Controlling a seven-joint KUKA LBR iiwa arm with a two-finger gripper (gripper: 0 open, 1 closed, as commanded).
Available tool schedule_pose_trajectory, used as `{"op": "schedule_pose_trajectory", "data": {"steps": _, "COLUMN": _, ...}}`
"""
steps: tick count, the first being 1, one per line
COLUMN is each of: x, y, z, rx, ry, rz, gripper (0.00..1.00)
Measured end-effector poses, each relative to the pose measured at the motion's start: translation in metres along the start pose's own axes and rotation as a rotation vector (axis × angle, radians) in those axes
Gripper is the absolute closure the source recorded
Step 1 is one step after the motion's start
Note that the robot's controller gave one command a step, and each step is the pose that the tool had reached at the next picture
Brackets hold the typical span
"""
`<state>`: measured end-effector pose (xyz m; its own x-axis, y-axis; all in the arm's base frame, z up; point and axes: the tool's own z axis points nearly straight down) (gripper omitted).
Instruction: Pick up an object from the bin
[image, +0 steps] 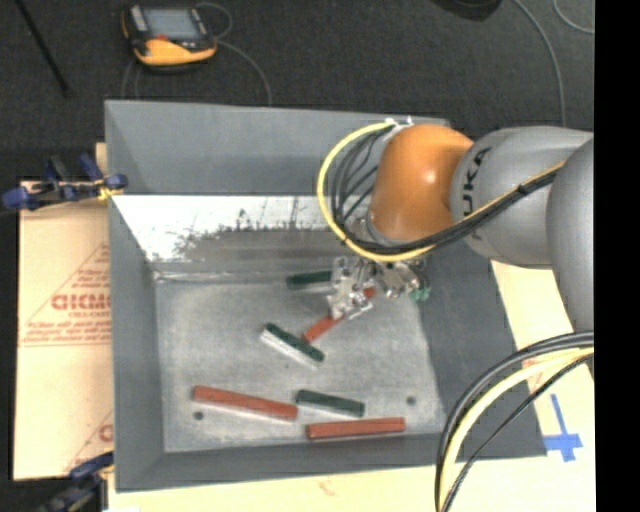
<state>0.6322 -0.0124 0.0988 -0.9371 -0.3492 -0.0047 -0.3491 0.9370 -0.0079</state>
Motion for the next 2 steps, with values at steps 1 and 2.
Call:
{"op": "schedule_pose_trajectory", "data": {"steps": 1, "x": 0.0249, "y": 0.0462, "z": 0.0131, "rx": -0.010, "ry": 0.003, "rz": -0.005, "gripper": 0.00}}
{"op": "schedule_pose_trajectory", "data": {"steps": 2, "x": 0.0237, "y": 0.0451, "z": 0.0114, "rx": -0.008, "ry": 0.000, "rz": -0.006, "gripper": 1.00}}
